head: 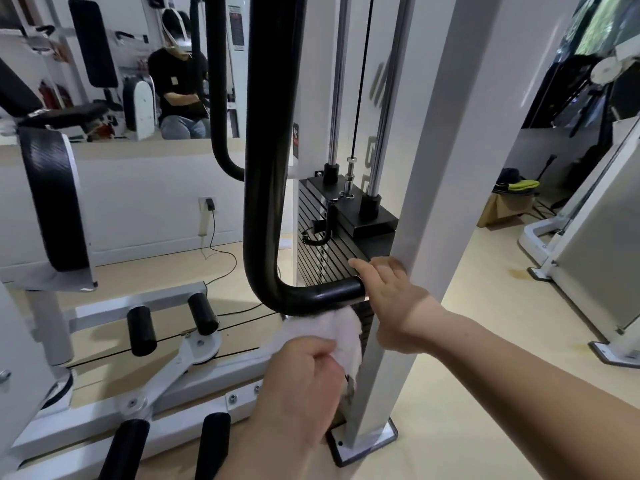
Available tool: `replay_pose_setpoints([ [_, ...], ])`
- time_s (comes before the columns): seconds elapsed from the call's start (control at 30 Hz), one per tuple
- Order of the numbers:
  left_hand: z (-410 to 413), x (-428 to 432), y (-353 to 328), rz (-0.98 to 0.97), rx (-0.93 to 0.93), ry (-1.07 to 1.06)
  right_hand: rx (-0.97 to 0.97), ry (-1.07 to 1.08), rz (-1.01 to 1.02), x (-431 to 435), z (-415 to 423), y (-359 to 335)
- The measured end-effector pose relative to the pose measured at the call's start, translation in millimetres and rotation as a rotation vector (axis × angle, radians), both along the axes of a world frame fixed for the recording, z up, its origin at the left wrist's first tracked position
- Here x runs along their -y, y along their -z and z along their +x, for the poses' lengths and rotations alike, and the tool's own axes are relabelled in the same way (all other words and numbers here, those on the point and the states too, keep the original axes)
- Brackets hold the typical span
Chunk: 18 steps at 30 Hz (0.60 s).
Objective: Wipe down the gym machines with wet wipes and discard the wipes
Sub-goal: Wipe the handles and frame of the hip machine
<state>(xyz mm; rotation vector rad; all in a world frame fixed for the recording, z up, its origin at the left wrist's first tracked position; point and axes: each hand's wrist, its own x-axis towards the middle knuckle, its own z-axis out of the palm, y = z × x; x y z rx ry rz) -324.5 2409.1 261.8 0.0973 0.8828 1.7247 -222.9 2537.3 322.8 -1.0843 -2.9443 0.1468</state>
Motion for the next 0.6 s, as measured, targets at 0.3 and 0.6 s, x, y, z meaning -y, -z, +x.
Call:
replay_pose_setpoints([
  [0.3, -11.3, 7.2, -3.2, -0.129, -0.169, -0.09, -0.046, 0.011, 0.007, -0.6, -0.9, 3.6],
  [0.6, -25.5, -16.8, -17.9, 0.003, 0.066, -0.172, -0.09, 0.014, 0.038, -0.4, -1.9, 7.3],
])
